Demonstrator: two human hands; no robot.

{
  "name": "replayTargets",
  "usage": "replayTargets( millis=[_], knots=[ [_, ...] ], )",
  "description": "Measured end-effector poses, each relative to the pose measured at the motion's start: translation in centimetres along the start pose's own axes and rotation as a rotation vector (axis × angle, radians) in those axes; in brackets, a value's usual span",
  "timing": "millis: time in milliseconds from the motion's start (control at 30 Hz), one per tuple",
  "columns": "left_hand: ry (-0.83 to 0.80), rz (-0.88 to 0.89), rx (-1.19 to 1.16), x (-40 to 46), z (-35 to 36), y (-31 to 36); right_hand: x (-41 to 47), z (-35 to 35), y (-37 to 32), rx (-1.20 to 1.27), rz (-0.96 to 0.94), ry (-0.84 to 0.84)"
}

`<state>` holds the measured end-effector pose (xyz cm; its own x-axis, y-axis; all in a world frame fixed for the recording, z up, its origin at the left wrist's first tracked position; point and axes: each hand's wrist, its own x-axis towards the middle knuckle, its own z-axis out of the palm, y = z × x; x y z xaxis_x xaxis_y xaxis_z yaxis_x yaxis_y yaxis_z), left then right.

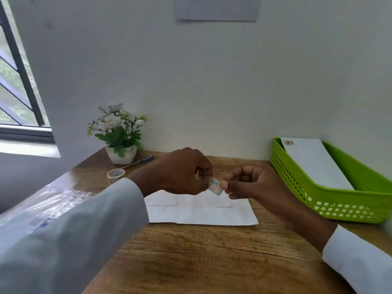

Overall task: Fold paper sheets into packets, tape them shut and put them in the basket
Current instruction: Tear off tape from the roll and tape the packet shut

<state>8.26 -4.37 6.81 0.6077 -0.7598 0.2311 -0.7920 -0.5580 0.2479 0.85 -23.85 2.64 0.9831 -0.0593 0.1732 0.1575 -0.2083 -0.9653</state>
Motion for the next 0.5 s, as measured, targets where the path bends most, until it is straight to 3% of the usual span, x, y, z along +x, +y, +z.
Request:
replayTargets(
  millis=[200,333,500],
  knots=[
    [0.033,0.0,0.195,2.8,0.4,1.5,0.4,-1.3,0.3,0.069,0.1,0.084],
    [0.119,-0.06,0.098,4.1,2.1,0.5,0.9,-2.2,1.4,0.224,0.215,0.252],
    [0.02,-0.116,-0.067,4.8,6.1,-0.7,1.5,-2.7,3.4,0.312,0.377,0.369]
  ],
)
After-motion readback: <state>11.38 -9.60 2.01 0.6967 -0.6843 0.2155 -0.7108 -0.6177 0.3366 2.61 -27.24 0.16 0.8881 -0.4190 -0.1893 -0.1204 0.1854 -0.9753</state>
